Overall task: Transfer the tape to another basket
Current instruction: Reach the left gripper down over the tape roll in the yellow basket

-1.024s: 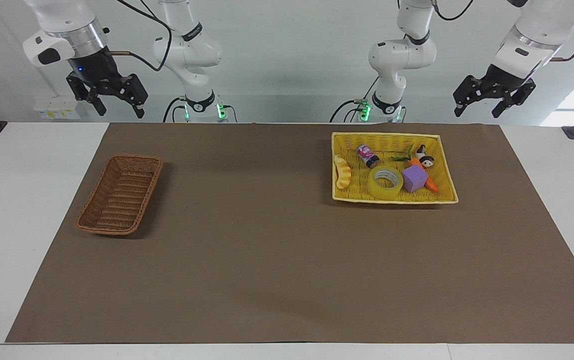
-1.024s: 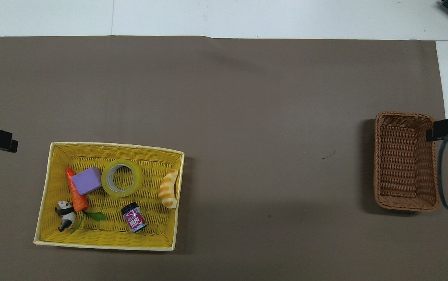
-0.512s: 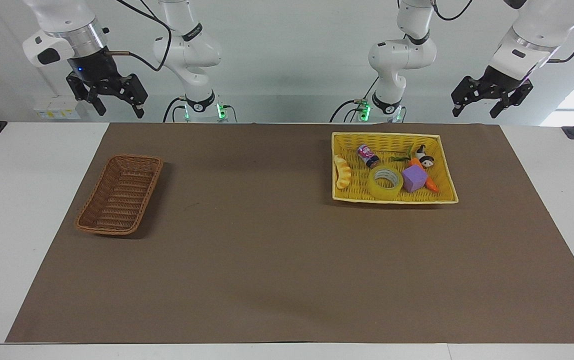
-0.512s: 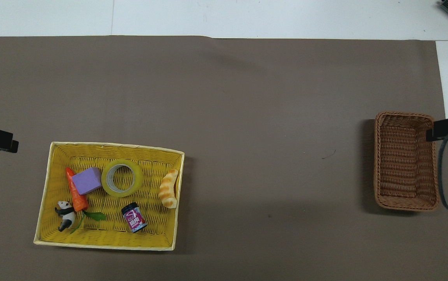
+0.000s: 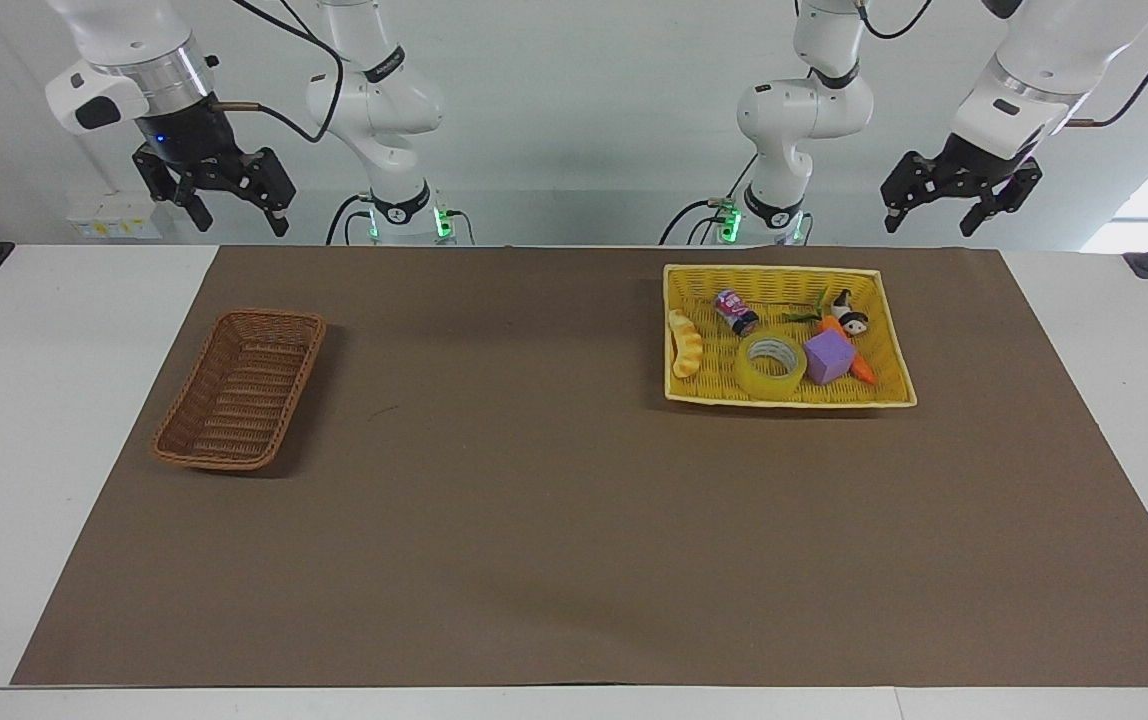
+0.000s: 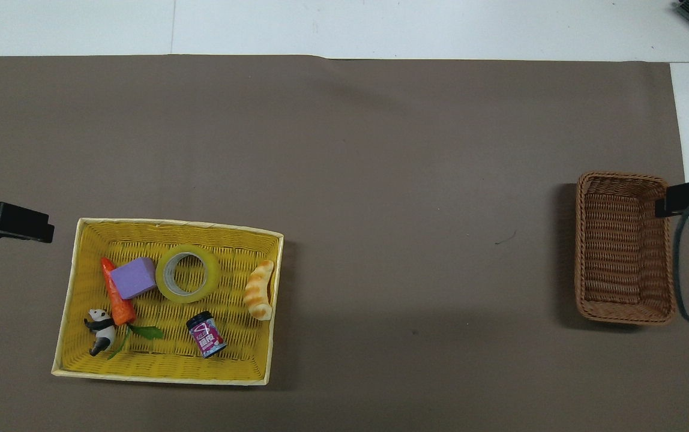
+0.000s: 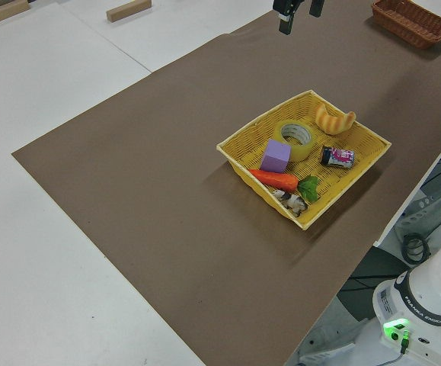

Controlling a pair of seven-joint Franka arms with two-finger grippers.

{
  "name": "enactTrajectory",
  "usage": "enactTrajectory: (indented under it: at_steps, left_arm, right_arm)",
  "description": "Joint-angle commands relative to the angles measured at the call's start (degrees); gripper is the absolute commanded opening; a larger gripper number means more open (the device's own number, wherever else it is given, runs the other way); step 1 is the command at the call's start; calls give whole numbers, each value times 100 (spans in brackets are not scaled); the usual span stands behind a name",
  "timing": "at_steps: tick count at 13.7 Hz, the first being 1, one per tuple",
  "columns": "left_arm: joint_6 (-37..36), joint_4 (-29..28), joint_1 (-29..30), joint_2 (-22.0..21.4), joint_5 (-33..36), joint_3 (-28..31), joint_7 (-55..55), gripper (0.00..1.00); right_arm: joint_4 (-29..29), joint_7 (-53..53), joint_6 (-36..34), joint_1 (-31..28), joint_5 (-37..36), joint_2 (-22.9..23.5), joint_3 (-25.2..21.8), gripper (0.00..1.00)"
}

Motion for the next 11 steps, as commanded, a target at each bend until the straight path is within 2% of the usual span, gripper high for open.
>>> enactTrajectory:
  at_steps: [1, 4, 11]
  left_arm:
    - [423, -621, -278, -378, -33, 50, -272, 100]
    - [924, -1316, -287, -704, -33, 50, -272, 100]
    - [2040, -2388, -366, -661, -33, 32, -184, 100]
  right_arm:
    - [-89, 60, -62, -39, 119, -100, 18, 100]
    - [-88, 60, -53, -39, 110, -100, 27, 100]
    - [-89, 60, -62, -39, 119, -100, 18, 100]
